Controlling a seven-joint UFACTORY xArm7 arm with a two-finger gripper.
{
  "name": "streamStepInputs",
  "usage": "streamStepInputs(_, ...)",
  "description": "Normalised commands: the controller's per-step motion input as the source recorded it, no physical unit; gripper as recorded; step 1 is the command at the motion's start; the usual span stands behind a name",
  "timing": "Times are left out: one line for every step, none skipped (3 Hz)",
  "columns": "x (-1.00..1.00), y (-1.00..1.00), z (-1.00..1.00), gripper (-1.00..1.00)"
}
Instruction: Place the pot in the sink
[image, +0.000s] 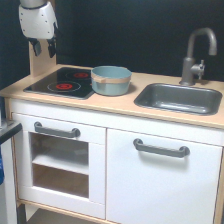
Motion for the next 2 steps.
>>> streamStepInputs(0.84,0.01,-0.07,1.00)
streamStepInputs(0.93,0.15,-0.04,1.00)
